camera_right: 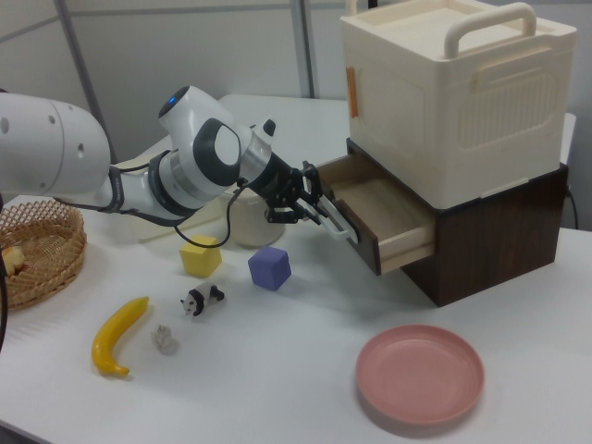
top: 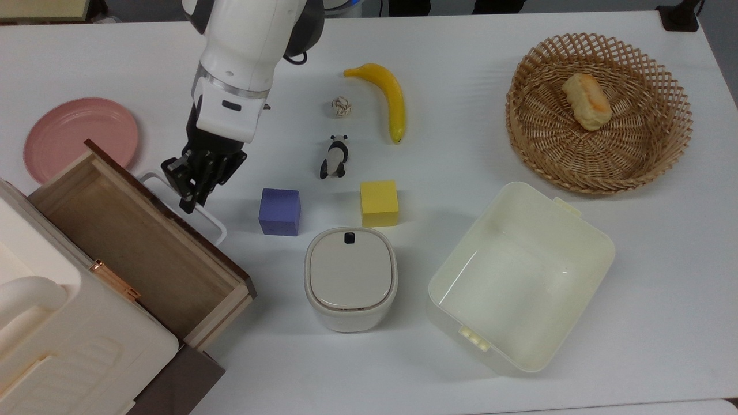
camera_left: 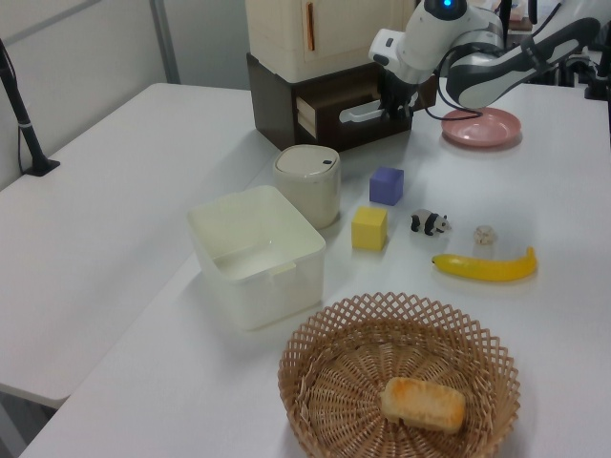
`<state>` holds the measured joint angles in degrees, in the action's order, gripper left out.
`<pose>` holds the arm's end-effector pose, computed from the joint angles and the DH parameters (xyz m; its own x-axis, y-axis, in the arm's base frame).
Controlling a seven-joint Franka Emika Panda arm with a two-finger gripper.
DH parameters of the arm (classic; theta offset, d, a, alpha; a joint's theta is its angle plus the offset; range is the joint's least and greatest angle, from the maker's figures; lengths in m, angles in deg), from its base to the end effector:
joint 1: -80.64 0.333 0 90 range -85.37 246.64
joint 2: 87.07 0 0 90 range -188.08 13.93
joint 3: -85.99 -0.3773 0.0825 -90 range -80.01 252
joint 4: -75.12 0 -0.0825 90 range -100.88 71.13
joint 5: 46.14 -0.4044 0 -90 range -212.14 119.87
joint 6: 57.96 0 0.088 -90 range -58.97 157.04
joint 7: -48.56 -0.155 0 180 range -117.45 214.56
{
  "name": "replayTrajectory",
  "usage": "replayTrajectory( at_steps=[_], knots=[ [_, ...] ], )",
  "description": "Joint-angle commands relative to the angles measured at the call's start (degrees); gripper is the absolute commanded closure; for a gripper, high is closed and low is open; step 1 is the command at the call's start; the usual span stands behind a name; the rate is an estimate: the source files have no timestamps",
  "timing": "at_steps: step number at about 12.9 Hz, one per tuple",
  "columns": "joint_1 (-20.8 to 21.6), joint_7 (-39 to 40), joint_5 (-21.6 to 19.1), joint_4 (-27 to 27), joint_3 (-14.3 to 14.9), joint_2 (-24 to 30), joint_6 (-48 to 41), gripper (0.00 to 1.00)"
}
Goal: Open the drawer
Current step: 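Pull the drawer handle outward away from the wooden unit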
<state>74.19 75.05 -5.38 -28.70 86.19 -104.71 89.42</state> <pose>0.7235 -0.0903 0.4279 0.6498 0.7600 -0.0140 0.6042 -0.5053 0.6162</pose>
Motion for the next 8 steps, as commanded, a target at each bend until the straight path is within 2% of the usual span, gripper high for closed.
replayTrajectory(
  at_steps=[1, 2, 3, 4, 8],
  knots=[
    [2.05, -3.2, 0.38, -4.9, 0.33, 4.01, 0.89, 0.99],
    [2.05, -3.2, 0.38, -4.9, 0.24, 4.01, 0.89, 0.93],
    [1.88, -3.12, -0.05, -4.55, 0.24, 4.01, 0.89, 0.45],
    [1.87, -3.12, -1.1, -4.46, 0.24, 4.09, 0.89, 0.15],
    [2.4, -4.95, -3.13, -4.37, 0.07, 5.5, 0.45, 0.06]
  ],
)
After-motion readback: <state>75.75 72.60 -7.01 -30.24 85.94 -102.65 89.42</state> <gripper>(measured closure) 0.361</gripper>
